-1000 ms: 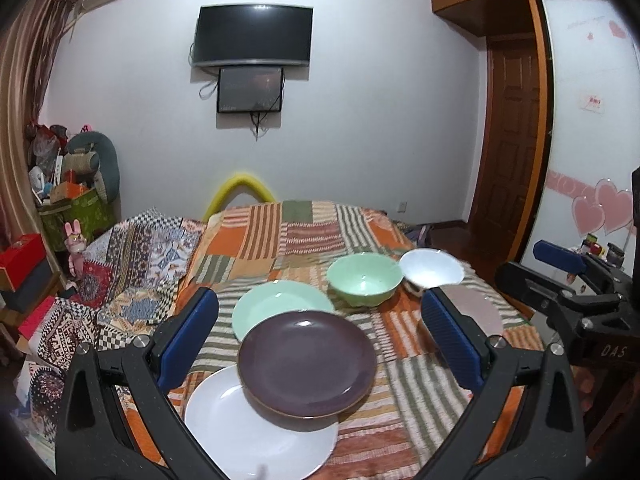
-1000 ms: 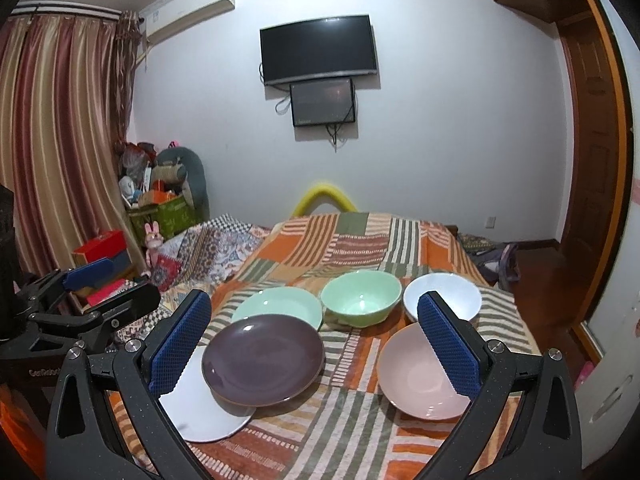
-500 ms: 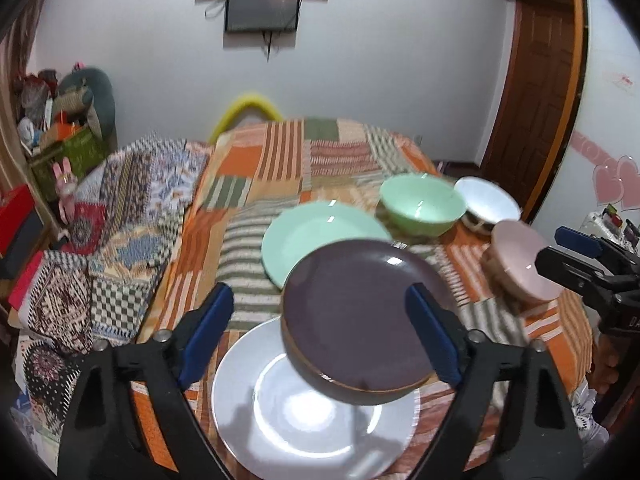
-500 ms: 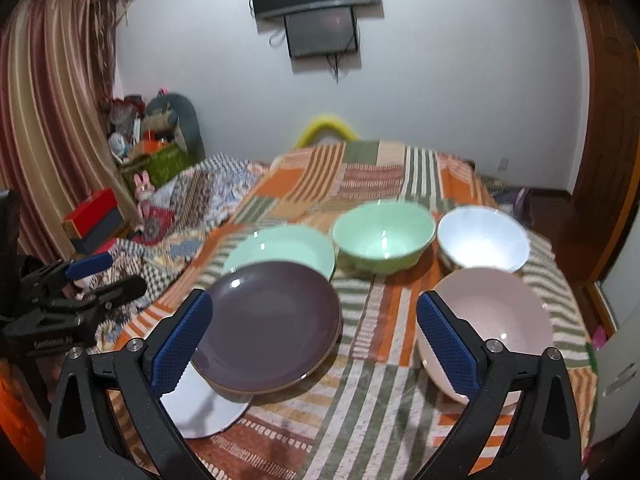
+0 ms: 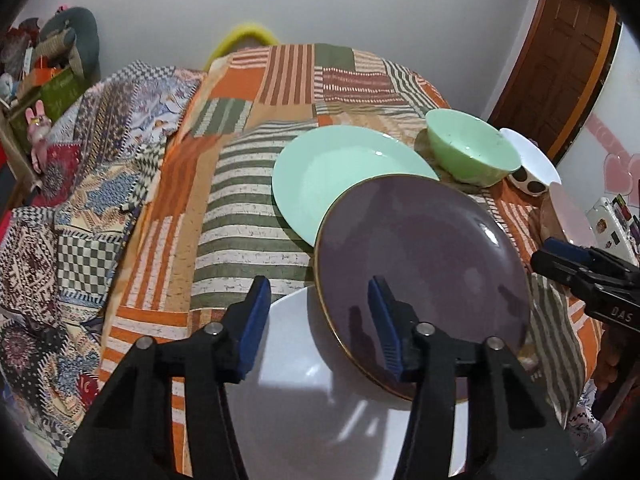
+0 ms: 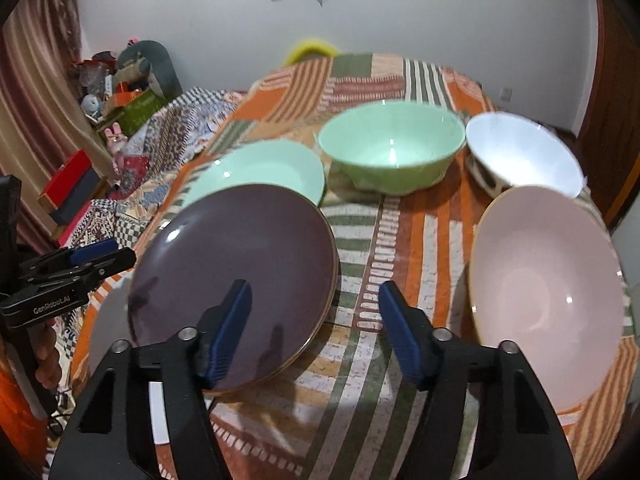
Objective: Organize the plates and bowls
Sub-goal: 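Reach the left gripper to the dark purple plate rim and grasp it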
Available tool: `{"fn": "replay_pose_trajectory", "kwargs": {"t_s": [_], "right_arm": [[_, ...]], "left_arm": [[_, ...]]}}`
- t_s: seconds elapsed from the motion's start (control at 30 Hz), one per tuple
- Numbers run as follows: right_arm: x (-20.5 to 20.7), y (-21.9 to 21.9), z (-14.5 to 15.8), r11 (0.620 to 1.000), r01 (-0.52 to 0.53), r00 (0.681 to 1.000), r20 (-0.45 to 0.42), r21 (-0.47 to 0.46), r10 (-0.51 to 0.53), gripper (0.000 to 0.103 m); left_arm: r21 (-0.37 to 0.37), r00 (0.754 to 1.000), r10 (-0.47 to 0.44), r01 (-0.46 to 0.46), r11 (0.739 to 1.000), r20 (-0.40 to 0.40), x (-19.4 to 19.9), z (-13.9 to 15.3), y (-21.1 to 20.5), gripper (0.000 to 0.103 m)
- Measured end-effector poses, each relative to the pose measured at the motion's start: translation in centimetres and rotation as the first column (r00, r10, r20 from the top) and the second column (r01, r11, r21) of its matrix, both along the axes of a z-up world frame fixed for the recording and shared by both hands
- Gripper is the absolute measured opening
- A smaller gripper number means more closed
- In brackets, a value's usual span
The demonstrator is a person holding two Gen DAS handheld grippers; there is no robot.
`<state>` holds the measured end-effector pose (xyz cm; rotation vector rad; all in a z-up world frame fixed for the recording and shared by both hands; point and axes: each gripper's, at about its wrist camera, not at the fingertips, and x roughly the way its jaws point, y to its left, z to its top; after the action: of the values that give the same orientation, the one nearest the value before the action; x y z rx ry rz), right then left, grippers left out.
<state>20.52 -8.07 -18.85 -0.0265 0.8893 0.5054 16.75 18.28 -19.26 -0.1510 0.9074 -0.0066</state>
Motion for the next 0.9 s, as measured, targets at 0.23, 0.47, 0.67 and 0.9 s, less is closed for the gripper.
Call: {"fn": "replay_pose_trajectory", "kwargs": {"t_s": [0.23,0.47,0.67,0.9], "right_arm": [[1.0,0.7,-1.3,1.000,-0.001,0.999,-0.043,-0.022,0.000,0.043],[2.0,0.7,-2.3,1.000,-0.015,0.995,-0.095,-0.014,0.014,0.030],[2.3,0.7,-2.5,1.000,-0.026,0.994,-0.108,0.011,0.027,0.022],[2.1,0.9,-2.3,0.999,-0.033,0.994,-0.103,0.004,0.034,0.021]], "left_arm": [[-0.045,0.999,-0.011,0.010,0.999,-0.032,1.4,-1.5,0.4,0.031],[-0.080,0.999,-0.030,0.026,0.996,-0.044,1.9,-2.3,0.5,0.024],[-0.104,0.997,-0.050,0.044,0.994,-0.051,2.1,-2.6,0.1,0.022],[-0.094,0.998,-0.029,0.024,0.995,-0.057,2.0,-2.5,-0.2,0.022]]}}
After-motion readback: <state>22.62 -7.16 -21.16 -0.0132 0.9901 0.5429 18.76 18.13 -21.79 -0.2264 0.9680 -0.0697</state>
